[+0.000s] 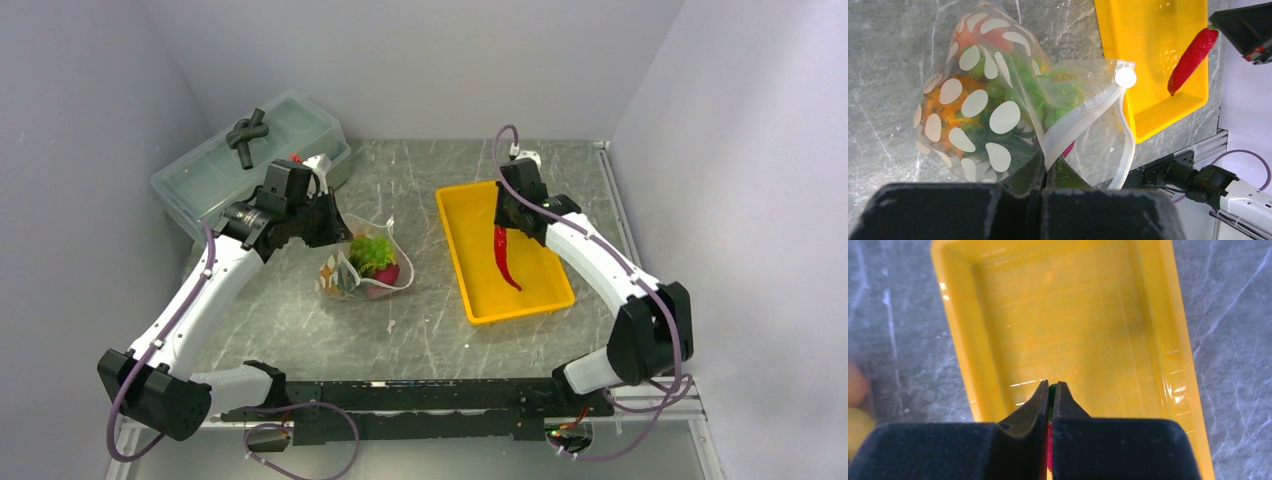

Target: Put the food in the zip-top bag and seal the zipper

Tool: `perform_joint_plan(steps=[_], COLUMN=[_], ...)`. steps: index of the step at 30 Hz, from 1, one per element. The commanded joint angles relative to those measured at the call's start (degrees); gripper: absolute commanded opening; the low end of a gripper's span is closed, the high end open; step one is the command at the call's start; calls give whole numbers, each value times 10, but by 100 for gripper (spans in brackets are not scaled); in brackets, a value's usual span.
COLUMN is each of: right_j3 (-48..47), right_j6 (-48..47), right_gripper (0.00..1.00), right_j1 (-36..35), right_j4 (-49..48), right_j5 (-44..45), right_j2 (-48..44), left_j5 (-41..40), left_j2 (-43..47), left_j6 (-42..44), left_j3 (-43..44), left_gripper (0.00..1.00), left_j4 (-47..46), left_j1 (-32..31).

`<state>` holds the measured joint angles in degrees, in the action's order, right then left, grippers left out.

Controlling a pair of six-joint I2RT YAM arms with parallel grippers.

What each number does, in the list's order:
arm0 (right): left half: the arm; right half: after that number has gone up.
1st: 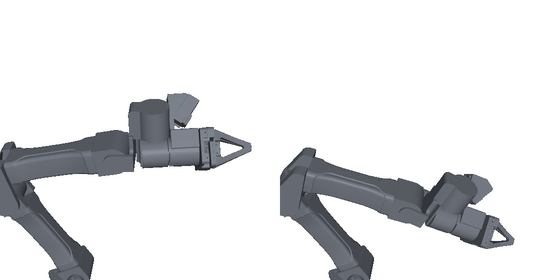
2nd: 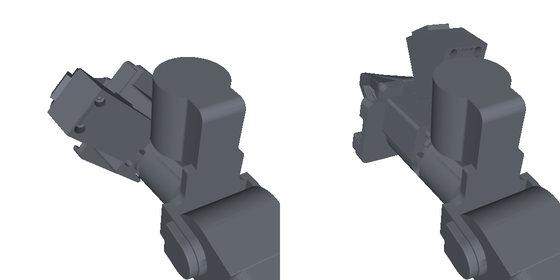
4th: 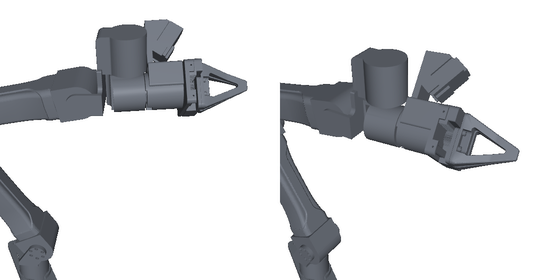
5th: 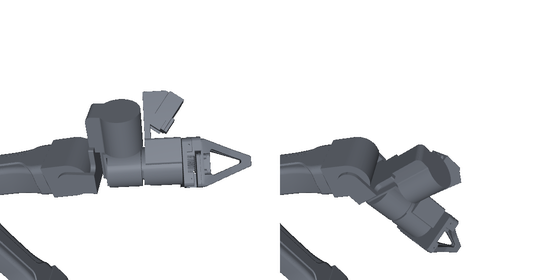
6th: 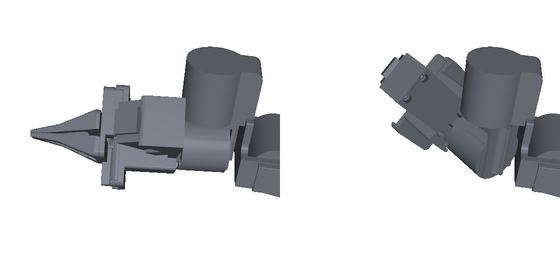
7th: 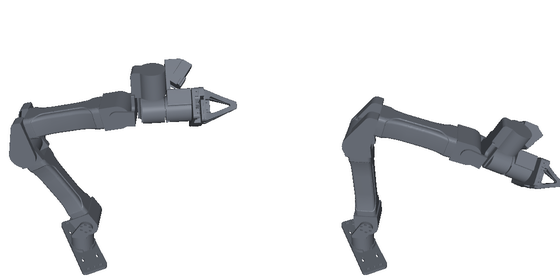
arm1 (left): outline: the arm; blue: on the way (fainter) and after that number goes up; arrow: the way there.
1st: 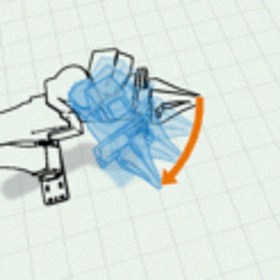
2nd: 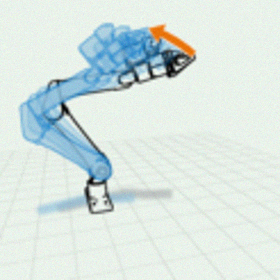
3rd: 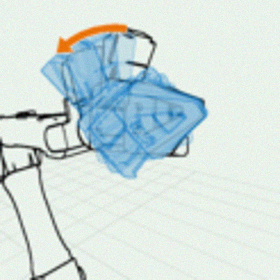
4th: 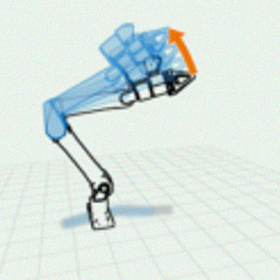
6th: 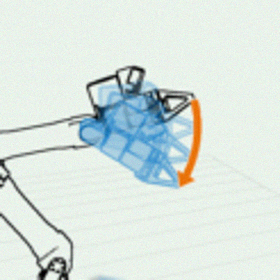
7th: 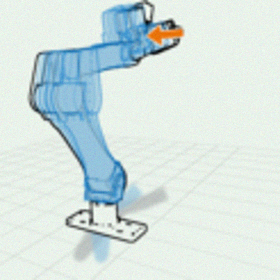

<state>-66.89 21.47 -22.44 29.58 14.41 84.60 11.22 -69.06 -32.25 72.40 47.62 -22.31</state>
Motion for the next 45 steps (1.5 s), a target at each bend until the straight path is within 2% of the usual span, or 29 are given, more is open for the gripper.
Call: perform_joint_plan(steps=[1,7,16,22,27,30,37,45], right_j3=[3,26,42,60,85,108,136,164], right_j6=[4,21,67,124,176,200,192,208], right_gripper=[0,0,0,0,0,0,0,0], right_j1=[1,1,-1,-4,-29,-61,-175,-237], right_j4=[-38,-80,-171,-260,-373,-438,-541,-649], right_j5=[-2,-38,-167,-247,-294,-281,-157,-73], right_j2=[-58,-140,-247,-289,-308,-314,-301,-271], left_j5=[17,20,19,21,23,26,21,10], left_j2=[14,13,13,14,16,18,22,33], left_j6=[-5,-7,-11,-15,-18,-23,-40,-60], left_j3=[11,11,10,10,11,9,4,9], left_gripper=[0,0,0,0,0,0,0,0], left_j4=[-26,-30,-32,-33,-34,-37,-38,-34], left_j1=[2,2,2,3,3,3,3,3])
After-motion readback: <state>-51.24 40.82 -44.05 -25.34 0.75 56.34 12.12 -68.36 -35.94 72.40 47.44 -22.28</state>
